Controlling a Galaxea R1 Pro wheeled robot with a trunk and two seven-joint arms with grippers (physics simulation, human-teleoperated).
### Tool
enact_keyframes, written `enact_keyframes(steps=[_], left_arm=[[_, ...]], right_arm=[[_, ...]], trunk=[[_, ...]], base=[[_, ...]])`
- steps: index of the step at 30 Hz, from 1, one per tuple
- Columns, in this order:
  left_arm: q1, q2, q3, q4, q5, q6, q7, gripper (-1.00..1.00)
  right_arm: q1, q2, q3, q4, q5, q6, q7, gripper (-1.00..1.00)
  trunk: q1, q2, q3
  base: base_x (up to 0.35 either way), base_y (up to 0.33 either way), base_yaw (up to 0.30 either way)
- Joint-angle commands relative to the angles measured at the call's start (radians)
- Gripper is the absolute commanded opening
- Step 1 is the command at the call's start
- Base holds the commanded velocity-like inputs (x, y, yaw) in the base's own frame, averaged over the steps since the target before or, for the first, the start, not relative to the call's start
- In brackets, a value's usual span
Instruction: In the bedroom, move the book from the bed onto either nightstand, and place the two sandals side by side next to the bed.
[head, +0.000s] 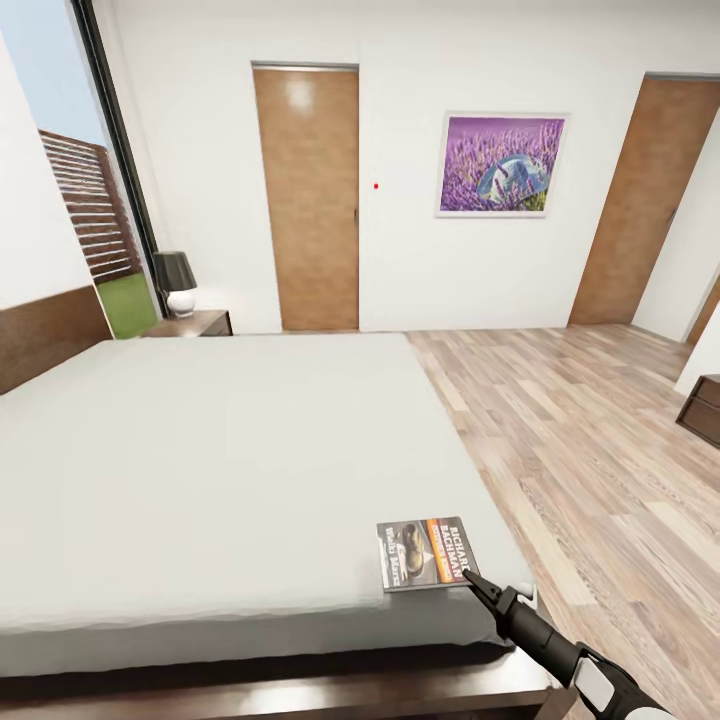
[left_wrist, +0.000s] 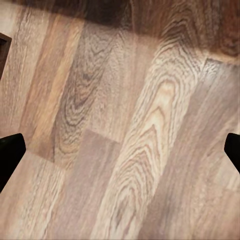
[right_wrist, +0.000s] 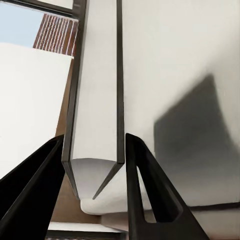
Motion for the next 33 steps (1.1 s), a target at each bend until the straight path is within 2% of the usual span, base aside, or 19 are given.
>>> enact_keyframes(steps=[1, 20, 23, 26, 33], left_arm=[[-0.001, 0.000, -0.008, 0.001, 0.010, -0.002, -0.005, 1.00], [-0.001, 0.000, -0.009, 0.001, 0.010, -0.002, -0.005, 1.00], [-0.001, 0.000, -0.009, 0.001, 0.010, -0.002, -0.005, 1.00], [-0.001, 0.000, -0.009, 0.001, 0.010, -0.002, -0.005, 1.00], [-0.001, 0.000, -0.009, 0.001, 0.010, -0.002, -0.004, 1.00]], right_arm=[[0.000, 0.000, 0.003, 0.000, -0.007, 0.010, 0.001, -1.00], [0.000, 0.004, 0.006, 0.001, -0.005, 0.012, 0.061, -1.00], [0.000, 0.004, 0.027, 0.001, -0.006, 0.012, 0.084, -1.00], [0.000, 0.004, 0.066, 0.001, -0.006, 0.012, 0.126, -1.00], [0.001, 0.003, 0.088, -0.001, -0.012, 0.007, 0.188, -1.00]], trunk=[[-0.004, 0.007, 0.002], [-0.077, 0.140, 0.062], [-0.088, 0.161, 0.071], [-0.100, 0.182, 0.081], [-0.127, 0.231, 0.103]], base=[[0.000, 0.000, 0.000], [0.000, 0.000, 0.000], [0.000, 0.000, 0.000], [0.000, 0.000, 0.000], [0.000, 0.000, 0.000]])
